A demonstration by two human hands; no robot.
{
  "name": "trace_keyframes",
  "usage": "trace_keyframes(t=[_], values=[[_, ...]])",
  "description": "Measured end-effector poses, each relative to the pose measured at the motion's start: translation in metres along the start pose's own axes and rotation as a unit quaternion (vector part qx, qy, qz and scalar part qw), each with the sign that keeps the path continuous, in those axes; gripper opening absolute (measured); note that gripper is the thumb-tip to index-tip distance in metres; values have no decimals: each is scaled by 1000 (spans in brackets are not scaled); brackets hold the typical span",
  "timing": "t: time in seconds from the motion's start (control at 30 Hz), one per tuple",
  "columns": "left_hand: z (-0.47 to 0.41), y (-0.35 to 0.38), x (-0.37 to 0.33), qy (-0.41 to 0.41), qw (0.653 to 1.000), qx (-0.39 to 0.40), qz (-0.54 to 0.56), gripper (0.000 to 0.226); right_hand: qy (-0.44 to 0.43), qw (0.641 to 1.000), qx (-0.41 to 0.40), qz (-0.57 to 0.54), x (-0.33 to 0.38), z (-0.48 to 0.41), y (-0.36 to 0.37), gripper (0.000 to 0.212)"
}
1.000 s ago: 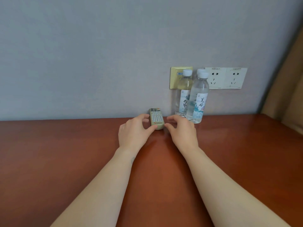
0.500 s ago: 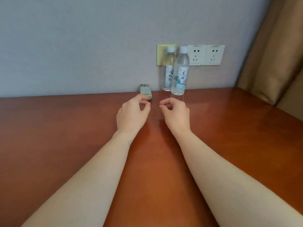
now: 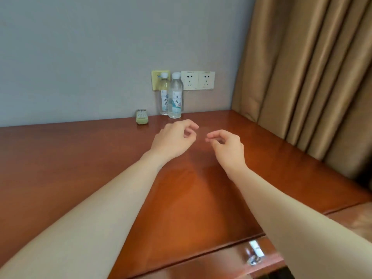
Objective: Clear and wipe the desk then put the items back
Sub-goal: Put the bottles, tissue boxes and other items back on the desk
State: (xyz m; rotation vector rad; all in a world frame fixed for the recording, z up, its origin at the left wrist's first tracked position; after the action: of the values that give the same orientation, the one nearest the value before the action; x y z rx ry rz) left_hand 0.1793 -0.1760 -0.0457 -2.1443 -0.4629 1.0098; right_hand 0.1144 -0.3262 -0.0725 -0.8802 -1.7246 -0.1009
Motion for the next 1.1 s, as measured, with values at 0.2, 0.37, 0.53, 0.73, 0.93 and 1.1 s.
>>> trace_keyframes(t=[0.2,0.37,0.53,0.73,0.93,1.1], values=[[-8,44,-84,45,997,51,30,21,14,997,-68,29,-17,17,-100,24],[-12,87,-151,106,985,110,79,25,27,988,-141,54,-26,35,-187,24],[-8,126,-226,175,958,183,135,17,56,974,-194,100,-35,57,-274,29],[10,166,-331,251,925,233,164,12,81,939,-294,160,-27,101,-381,30],[44,197,-459,337,878,263,216,12,104,893,-387,207,-11,160,-493,29],[86,224,-559,393,833,298,250,12,120,850,-454,237,3,222,-575,26]])
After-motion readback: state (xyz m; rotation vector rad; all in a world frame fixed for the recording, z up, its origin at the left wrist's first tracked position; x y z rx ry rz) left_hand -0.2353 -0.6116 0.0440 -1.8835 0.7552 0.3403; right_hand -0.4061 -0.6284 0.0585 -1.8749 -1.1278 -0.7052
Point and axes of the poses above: each hand's wrist, its own z-axis away from the middle knuckle, its own y-axis out of the palm, x = y × z, the point moved 3 cm from there along -z, towards the middle knuckle, and after that the axes turned 3 degrees about y, right-handed, at the moved point
